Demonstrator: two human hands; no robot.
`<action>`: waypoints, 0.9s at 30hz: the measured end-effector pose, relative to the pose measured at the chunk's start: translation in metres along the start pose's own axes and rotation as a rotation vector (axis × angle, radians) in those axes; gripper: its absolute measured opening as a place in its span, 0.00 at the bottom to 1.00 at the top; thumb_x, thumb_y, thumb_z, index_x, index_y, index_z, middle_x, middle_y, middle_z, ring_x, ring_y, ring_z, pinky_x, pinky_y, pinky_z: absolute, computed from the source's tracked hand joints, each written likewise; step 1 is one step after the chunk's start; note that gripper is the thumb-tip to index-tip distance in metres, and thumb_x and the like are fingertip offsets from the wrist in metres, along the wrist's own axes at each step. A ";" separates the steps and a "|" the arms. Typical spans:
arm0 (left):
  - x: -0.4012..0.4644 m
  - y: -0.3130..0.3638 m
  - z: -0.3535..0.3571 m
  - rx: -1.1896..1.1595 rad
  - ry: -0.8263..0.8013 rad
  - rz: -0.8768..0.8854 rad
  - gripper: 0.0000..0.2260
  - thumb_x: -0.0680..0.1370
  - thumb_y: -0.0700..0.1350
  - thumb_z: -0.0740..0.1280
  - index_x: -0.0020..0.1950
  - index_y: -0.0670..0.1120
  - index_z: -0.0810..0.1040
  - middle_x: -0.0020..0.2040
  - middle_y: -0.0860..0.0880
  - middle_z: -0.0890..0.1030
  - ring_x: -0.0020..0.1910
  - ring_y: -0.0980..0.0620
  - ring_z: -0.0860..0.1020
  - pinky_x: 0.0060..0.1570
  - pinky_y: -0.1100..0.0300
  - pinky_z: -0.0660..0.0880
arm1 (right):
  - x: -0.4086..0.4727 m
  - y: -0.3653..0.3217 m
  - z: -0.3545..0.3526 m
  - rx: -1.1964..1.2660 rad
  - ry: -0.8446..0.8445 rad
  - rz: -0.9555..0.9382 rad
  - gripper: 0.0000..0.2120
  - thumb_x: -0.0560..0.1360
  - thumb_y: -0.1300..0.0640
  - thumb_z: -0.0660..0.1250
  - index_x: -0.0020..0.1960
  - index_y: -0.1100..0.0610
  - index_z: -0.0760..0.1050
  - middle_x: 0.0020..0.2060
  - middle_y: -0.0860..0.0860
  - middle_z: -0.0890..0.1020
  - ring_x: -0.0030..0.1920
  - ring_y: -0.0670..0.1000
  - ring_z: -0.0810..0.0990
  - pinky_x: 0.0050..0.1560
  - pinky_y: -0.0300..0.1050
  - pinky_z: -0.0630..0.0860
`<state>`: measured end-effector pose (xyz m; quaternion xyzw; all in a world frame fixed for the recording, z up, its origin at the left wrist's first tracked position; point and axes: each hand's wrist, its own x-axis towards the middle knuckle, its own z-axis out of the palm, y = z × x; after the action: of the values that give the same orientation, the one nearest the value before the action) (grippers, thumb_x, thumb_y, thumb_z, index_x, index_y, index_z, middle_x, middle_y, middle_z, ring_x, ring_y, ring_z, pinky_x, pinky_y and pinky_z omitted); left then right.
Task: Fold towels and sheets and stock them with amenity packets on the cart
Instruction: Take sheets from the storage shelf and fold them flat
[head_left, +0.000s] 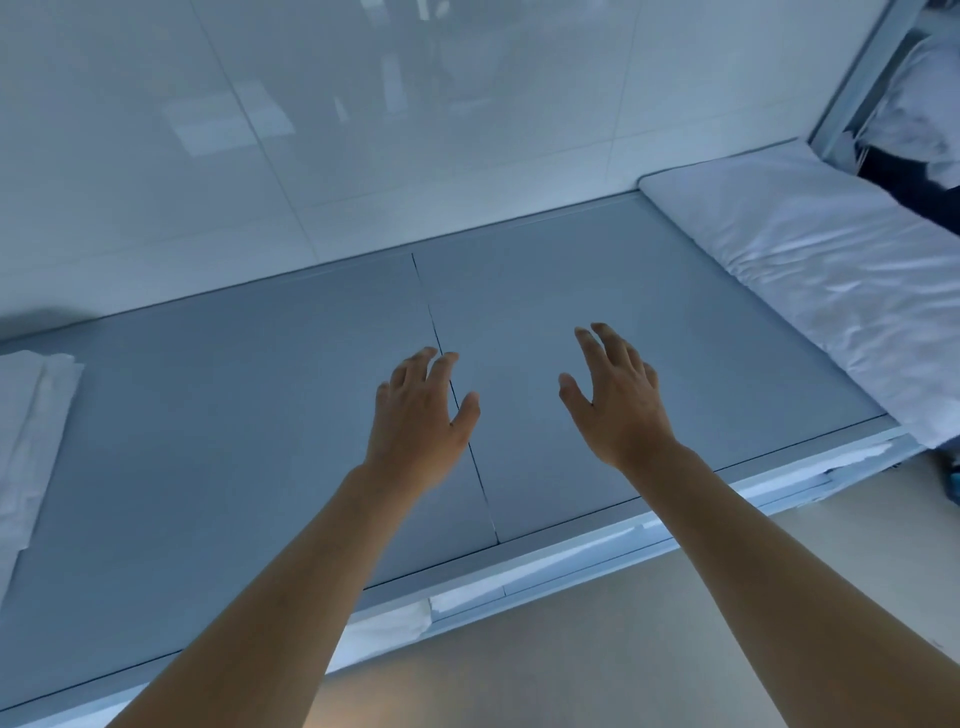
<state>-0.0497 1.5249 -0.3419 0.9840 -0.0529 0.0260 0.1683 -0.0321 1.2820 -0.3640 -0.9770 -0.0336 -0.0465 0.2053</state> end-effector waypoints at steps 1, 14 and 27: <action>0.004 0.006 0.005 0.001 -0.008 0.010 0.25 0.83 0.57 0.59 0.78 0.47 0.65 0.78 0.45 0.65 0.77 0.44 0.62 0.74 0.45 0.62 | 0.002 0.007 -0.001 0.000 0.008 0.007 0.31 0.83 0.42 0.55 0.82 0.52 0.56 0.81 0.53 0.59 0.80 0.57 0.58 0.77 0.60 0.59; 0.062 0.159 0.090 -0.009 -0.063 0.137 0.25 0.83 0.56 0.60 0.78 0.47 0.66 0.78 0.44 0.66 0.76 0.43 0.64 0.72 0.44 0.64 | 0.014 0.167 -0.047 -0.025 0.038 0.123 0.31 0.82 0.42 0.56 0.81 0.53 0.57 0.80 0.53 0.59 0.79 0.57 0.59 0.76 0.59 0.59; 0.119 0.325 0.174 -0.032 -0.080 0.216 0.25 0.83 0.55 0.60 0.77 0.46 0.67 0.76 0.44 0.68 0.75 0.42 0.65 0.71 0.43 0.65 | 0.045 0.342 -0.094 -0.063 0.009 0.112 0.30 0.83 0.43 0.56 0.81 0.54 0.57 0.81 0.54 0.59 0.80 0.58 0.58 0.77 0.61 0.58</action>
<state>0.0374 1.1509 -0.3911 0.9700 -0.1658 0.0037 0.1779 0.0348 0.9340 -0.4100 -0.9831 0.0235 -0.0406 0.1768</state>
